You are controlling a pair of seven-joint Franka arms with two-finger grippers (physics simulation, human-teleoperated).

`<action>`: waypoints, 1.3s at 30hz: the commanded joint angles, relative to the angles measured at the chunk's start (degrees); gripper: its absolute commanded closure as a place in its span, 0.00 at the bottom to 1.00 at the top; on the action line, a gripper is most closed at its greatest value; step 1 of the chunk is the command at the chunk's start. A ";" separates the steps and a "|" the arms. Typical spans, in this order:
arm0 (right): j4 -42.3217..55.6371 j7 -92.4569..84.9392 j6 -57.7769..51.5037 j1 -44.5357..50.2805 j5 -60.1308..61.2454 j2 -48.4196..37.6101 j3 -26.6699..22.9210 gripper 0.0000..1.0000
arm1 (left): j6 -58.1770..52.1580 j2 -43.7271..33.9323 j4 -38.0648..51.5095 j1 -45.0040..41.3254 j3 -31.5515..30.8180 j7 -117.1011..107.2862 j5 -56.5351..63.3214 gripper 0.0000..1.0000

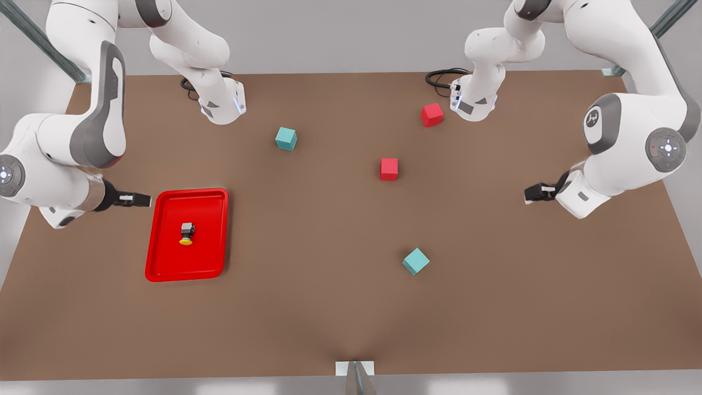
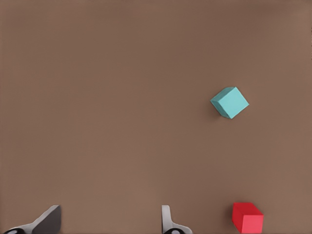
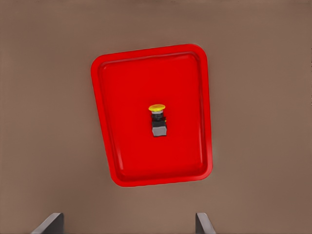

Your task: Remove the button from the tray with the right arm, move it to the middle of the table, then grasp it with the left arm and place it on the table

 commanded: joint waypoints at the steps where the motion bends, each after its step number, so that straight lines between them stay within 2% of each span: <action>1: 1.41 -1.06 3.11 -0.50 0.10 -0.01 -0.07 0.00 | 6.95 -0.05 -0.18 -0.27 -0.09 -2.54 1.25 0.00; 5: 1.33 -1.15 2.57 -0.50 0.28 1.05 -0.33 0.00 | 6.77 0.74 0.26 -0.45 -0.36 -3.07 1.16 0.00; 11: 3.00 -1.24 4.24 -0.41 -0.42 14.76 -0.42 0.00 | 4.31 1.79 -0.09 0.17 -0.36 -2.54 3.36 0.00; 16: 3.00 -3.53 12.41 -2.52 -1.04 19.33 -0.42 0.00 | 4.31 2.58 -0.09 -0.45 -0.27 -2.98 3.36 0.00; 19: 3.52 -0.71 15.93 -0.32 3.62 22.66 -0.50 0.00 | 4.31 2.85 -0.09 -0.54 -0.27 -3.16 3.36 0.00; 20: 0.91 -0.54 16.63 0.20 4.24 21.89 0.02 0.00 | 4.31 2.85 -0.09 -0.54 -0.27 -3.16 3.36 0.00; 21: -5.16 -0.10 22.68 2.84 3.71 18.73 0.11 0.00 | 4.40 3.11 -0.09 -0.62 -0.27 -3.25 3.36 0.00; 23: -6.58 0.25 23.31 3.63 3.62 17.84 0.11 0.00 | 4.48 3.64 -0.09 -0.71 -0.27 -3.25 3.44 0.00; 25: -18.78 0.34 28.49 3.98 2.83 10.29 0.11 0.00 | 4.57 3.99 -0.26 -1.68 -0.27 -3.25 3.44 0.00; 28: -24.33 1.31 33.24 2.93 1.86 8.96 0.02 0.00 | 4.92 3.90 -0.53 -2.03 -0.27 -3.33 3.53 0.00; 32: -24.78 7.20 40.19 -0.24 0.28 12.39 -0.60 0.00 | 5.10 3.90 -0.62 -2.47 -0.36 -3.33 4.94 0.00; 39: -25.13 6.58 40.36 -2.43 -2.01 14.14 -0.42 0.00 | 5.28 4.17 -0.97 -3.00 -0.44 -3.33 4.94 0.00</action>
